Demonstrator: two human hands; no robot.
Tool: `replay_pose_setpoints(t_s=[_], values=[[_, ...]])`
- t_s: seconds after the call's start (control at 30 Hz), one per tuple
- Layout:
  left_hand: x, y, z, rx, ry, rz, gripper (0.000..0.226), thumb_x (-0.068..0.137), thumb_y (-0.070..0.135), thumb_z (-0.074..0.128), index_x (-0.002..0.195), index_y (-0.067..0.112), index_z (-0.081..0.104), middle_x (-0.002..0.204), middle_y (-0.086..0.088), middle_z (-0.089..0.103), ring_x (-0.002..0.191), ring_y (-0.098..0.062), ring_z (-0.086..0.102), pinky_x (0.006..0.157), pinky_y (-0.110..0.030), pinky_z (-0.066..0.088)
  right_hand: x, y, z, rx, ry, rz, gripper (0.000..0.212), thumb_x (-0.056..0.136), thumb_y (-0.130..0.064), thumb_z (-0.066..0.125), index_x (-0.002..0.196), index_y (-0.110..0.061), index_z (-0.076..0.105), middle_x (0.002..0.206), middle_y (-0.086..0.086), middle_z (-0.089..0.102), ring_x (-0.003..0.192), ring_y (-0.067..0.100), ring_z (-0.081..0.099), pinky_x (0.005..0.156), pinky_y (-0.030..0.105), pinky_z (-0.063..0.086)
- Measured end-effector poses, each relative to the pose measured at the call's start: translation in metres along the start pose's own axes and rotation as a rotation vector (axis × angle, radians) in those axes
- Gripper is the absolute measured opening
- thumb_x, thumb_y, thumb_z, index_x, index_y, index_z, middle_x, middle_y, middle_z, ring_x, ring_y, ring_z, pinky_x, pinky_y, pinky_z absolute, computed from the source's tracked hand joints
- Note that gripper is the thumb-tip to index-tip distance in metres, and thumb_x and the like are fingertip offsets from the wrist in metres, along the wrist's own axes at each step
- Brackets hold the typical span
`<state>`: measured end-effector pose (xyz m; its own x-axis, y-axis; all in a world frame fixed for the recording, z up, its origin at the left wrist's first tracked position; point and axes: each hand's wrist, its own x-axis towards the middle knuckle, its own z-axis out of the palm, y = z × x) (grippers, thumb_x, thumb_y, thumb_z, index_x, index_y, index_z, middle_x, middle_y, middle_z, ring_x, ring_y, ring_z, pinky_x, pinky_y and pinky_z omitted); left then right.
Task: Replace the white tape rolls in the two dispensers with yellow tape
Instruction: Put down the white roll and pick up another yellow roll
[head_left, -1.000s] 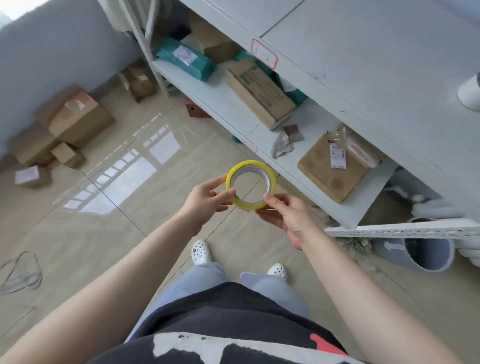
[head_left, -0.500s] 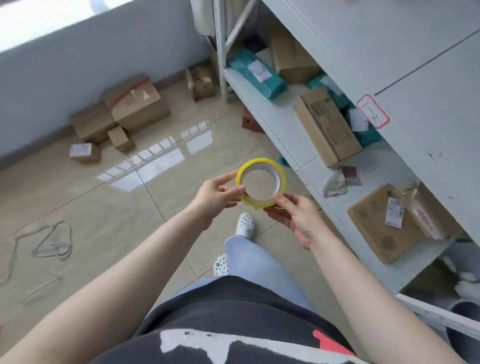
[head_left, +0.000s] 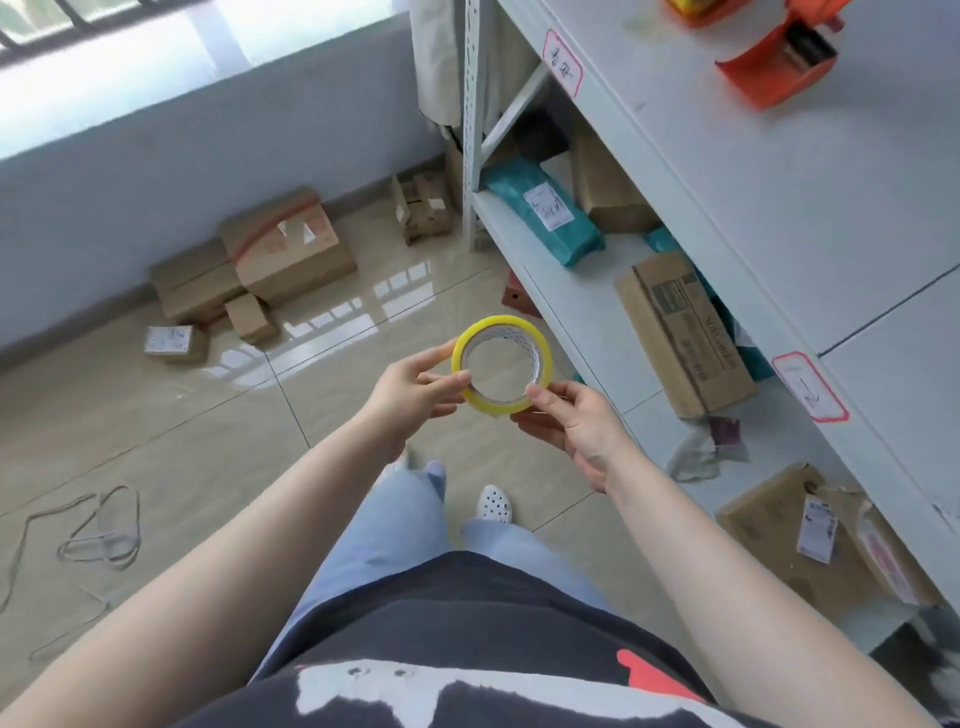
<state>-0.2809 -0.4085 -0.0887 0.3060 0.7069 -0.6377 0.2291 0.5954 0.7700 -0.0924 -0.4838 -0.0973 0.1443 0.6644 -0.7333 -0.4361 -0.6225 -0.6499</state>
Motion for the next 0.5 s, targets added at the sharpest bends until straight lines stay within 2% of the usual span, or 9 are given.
replay_pose_setpoints(t_s=[0.27,0.4,0.5], values=[[0.087,0.08,-0.046,0.103,-0.161,0.015,0.046,0.086,0.019,0.068,0.131,0.024,0.058,0.081,-0.003,0.071,0.08,-0.017,0.067,0.076,-0.024,0.055,0.059,-0.054,0.049,0.13,0.099,-0.049,0.043,0.086,-0.016,0.067,0.118,0.009,0.053,0.095,0.018,0.069,0.084,0.029,0.07,0.08,0.031,0.06],[0.128,0.137,-0.075,0.194,-0.232,0.033,0.037,0.088,0.021,0.067,0.122,0.031,0.06,0.085,-0.006,0.07,0.084,-0.019,0.066,0.08,-0.024,0.056,0.084,-0.084,0.088,0.197,0.156,-0.102,0.021,0.087,-0.018,0.066,0.099,-0.002,0.059,0.087,0.014,0.07,0.078,0.025,0.07,0.076,0.029,0.06],[0.151,0.167,-0.087,0.244,-0.287,0.034,0.037,0.089,0.021,0.066,0.124,0.031,0.06,0.093,-0.01,0.071,0.086,-0.02,0.067,0.082,-0.026,0.055,0.098,-0.103,0.109,0.253,0.183,-0.144,0.015,0.088,-0.018,0.065,0.092,-0.005,0.06,0.086,0.014,0.07,0.078,0.025,0.07,0.077,0.029,0.06]])
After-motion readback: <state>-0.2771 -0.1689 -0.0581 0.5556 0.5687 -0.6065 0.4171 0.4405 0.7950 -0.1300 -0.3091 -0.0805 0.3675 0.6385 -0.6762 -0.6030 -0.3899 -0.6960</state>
